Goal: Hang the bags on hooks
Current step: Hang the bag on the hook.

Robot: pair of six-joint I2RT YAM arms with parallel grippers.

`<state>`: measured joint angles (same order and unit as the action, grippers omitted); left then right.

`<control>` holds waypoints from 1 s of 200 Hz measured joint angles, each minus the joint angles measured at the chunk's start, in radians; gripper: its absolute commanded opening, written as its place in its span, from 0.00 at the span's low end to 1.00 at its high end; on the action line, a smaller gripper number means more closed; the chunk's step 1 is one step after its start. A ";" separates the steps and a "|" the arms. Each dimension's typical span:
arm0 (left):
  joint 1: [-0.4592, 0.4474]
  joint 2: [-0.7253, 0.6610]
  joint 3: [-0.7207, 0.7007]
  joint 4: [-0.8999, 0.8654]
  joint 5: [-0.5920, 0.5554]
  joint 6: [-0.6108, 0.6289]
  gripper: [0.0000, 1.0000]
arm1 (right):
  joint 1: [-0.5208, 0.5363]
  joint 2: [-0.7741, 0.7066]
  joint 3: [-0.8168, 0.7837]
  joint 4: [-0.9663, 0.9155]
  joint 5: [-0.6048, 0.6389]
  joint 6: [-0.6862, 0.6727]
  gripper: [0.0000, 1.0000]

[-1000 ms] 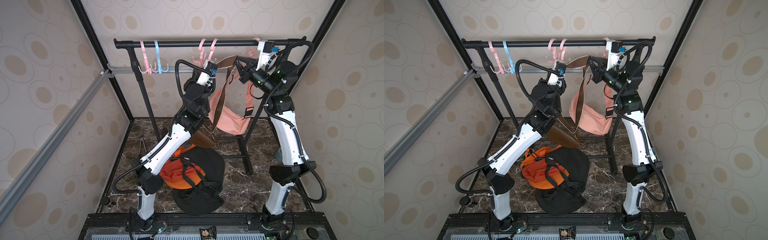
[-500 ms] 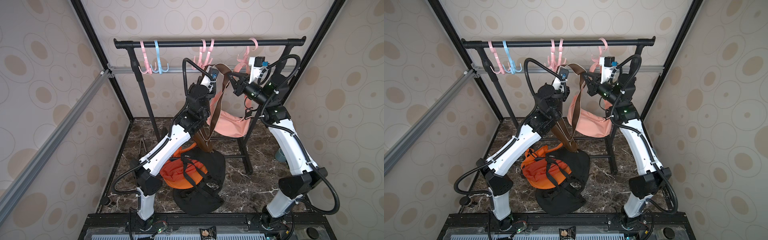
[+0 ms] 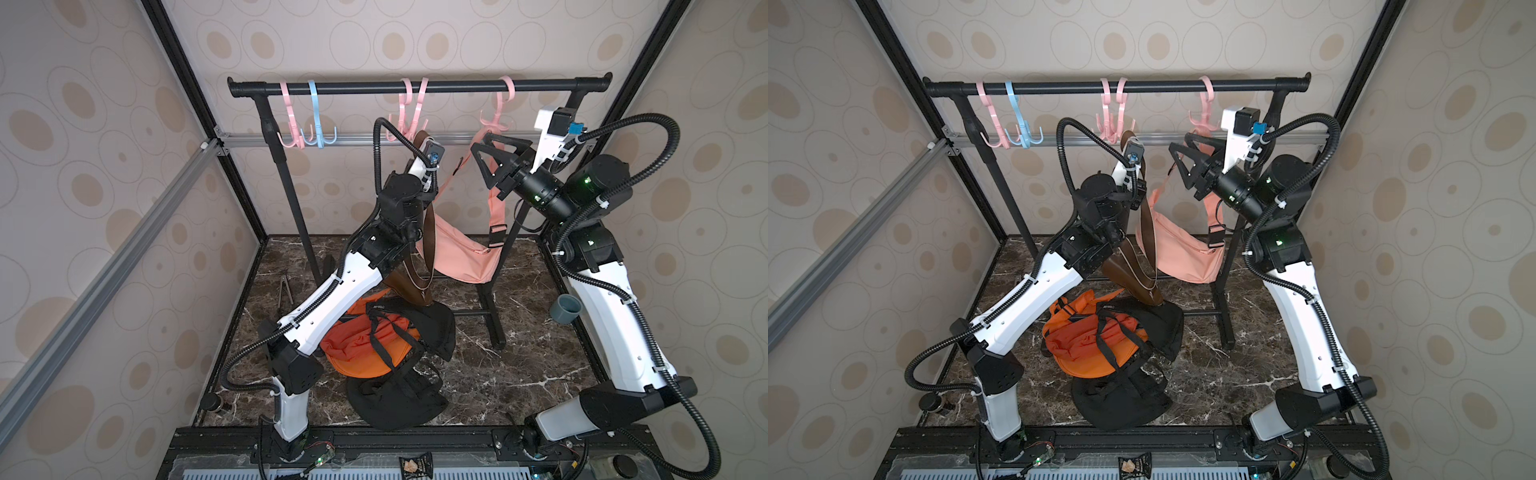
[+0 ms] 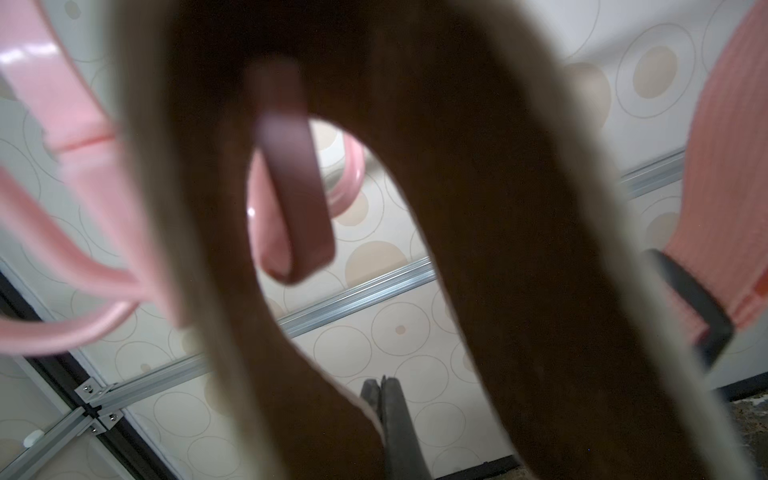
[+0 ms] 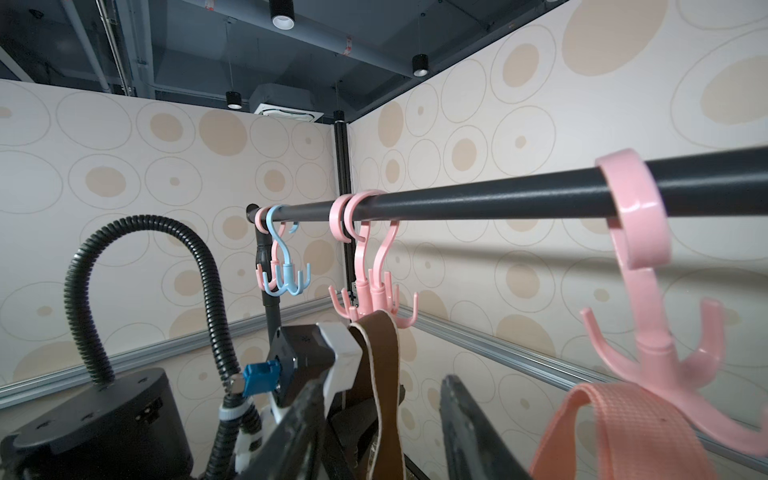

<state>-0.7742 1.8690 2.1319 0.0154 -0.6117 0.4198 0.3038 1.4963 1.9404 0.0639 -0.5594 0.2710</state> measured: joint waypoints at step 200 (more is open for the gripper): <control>0.000 -0.380 -0.367 0.164 0.086 -0.039 1.00 | 0.114 0.294 0.404 -0.282 -0.085 -0.052 0.48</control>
<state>-0.7746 1.4895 1.7649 0.1795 -0.5255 0.3813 0.4183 1.7905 2.3440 -0.2180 -0.6445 0.2188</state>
